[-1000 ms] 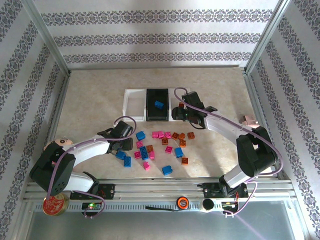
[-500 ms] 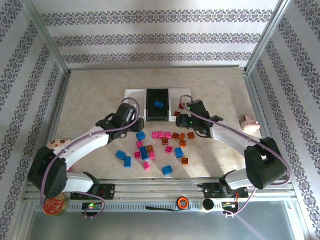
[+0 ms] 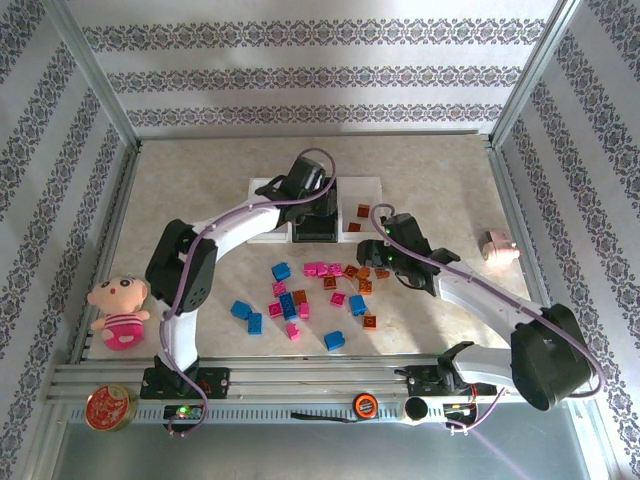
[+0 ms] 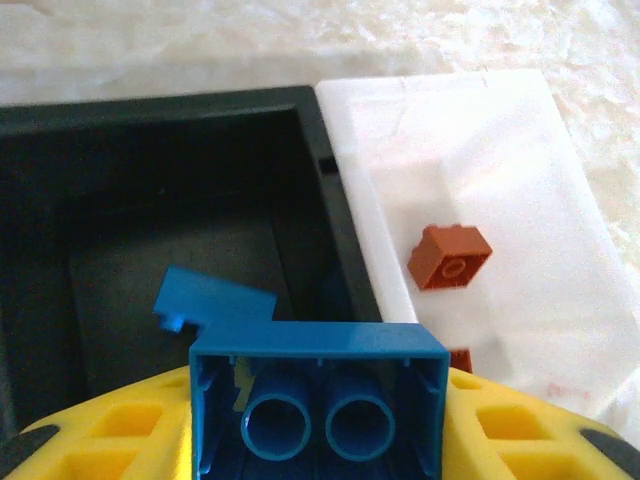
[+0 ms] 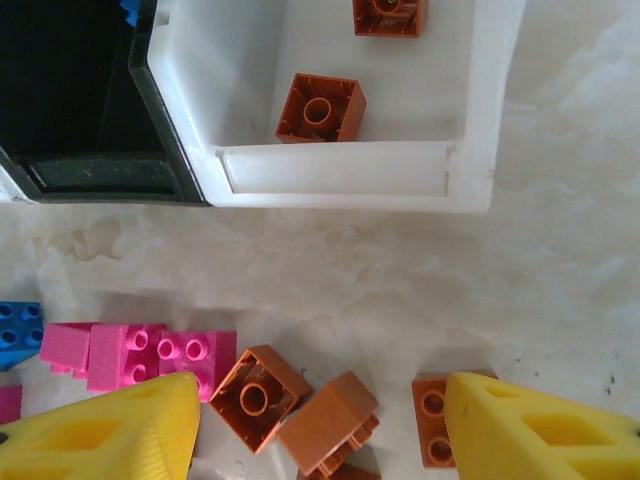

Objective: Sort the legos into containers by color
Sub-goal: Place the lego in the container.

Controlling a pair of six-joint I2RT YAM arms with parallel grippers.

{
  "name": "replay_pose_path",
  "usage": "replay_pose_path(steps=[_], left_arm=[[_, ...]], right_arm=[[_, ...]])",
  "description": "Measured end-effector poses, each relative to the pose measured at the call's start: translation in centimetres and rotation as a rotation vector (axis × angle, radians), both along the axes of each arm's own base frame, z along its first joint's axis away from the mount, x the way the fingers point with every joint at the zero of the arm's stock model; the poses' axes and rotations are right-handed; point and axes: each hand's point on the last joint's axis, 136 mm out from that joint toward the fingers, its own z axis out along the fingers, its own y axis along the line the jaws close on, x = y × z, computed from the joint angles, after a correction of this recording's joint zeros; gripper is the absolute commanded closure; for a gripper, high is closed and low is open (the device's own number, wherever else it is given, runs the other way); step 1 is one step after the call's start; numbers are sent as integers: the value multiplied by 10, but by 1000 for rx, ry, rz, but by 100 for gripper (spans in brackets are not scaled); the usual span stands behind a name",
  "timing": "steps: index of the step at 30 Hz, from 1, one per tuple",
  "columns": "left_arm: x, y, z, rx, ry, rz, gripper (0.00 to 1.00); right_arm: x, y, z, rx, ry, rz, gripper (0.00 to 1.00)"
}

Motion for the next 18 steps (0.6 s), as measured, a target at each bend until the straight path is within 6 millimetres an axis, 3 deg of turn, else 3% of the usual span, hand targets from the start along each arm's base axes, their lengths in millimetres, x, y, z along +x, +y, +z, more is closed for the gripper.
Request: replay_pose_path(steps=[7, 12, 15, 18], left_arm=[[19, -15, -6, -16, 9, -10, 29], [23, -18, 4, -35, 2, -17, 23], [19, -19, 14, -59, -4, -28, 21], [3, -13, 30, -92, -15, -33, 19]], right_arm=[[-19, -5, 3, 18, -1, 0, 32], [-38, -2, -4, 25, 31, 35, 32], [-52, 5, -8, 31, 61, 83, 32], [-66, 15, -11, 20, 83, 147, 32]])
